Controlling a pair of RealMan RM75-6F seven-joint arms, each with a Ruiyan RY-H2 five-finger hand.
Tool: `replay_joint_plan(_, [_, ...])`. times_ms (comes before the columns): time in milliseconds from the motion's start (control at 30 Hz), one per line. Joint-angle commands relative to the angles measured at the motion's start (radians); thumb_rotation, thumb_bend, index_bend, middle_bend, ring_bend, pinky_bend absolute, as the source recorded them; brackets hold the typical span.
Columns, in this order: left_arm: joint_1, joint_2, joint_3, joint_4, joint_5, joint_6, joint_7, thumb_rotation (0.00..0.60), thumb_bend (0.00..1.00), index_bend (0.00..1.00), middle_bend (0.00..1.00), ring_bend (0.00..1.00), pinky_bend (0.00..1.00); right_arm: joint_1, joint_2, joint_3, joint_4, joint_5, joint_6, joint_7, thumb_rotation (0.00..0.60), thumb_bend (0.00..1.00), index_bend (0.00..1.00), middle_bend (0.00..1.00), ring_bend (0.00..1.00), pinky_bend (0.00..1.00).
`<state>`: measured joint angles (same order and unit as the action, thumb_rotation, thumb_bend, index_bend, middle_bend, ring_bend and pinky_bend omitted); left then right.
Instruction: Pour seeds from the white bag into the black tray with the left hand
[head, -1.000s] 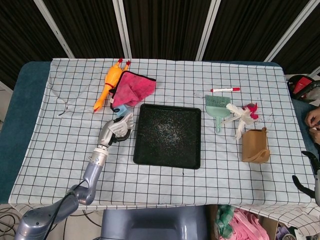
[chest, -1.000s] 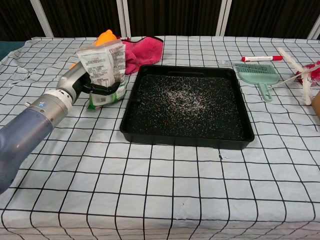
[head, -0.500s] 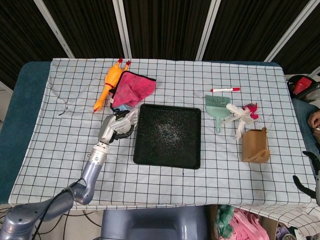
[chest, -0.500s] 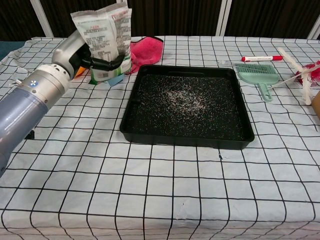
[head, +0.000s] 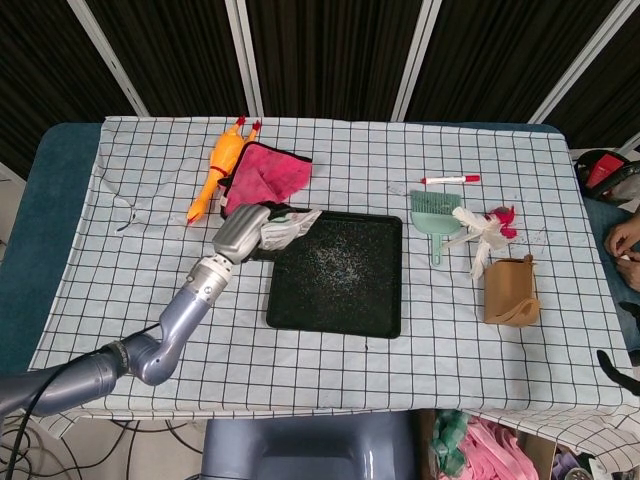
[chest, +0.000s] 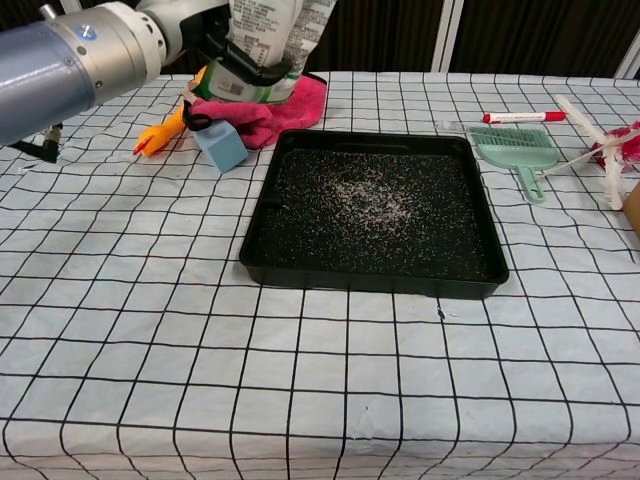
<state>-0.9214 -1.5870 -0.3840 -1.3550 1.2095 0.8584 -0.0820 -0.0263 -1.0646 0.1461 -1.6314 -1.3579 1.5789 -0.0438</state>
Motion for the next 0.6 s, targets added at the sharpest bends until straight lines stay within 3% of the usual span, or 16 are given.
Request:
replay_joint_plan(33, [-0.053, 0.042, -0.024, -0.020, -0.074, -0.080, 0.053, 0.600, 0.67, 0.51, 0.53, 0.39, 0.53, -0.001, 0.001, 0.004, 0.004, 0.009, -0.001, 0.002, 0.600, 0.19, 0.24, 0.04, 0.15, 0.31])
replay_joint_plan(400, [-0.119, 0.018, -0.040, 0.073, -0.149, -0.204, -0.005, 0.600, 0.68, 0.53, 0.55, 0.41, 0.53, -0.003, -0.002, 0.013, 0.016, 0.035, -0.004, -0.007, 0.600, 0.19, 0.25, 0.04, 0.15, 0.31])
replay_joint_plan(600, [-0.196, 0.019, -0.004, 0.153, -0.199, -0.333, 0.050, 0.600, 0.68, 0.53, 0.54, 0.41, 0.53, -0.004, -0.005, 0.018, 0.021, 0.048, -0.005, -0.009, 0.600, 0.19, 0.25, 0.04, 0.15, 0.31])
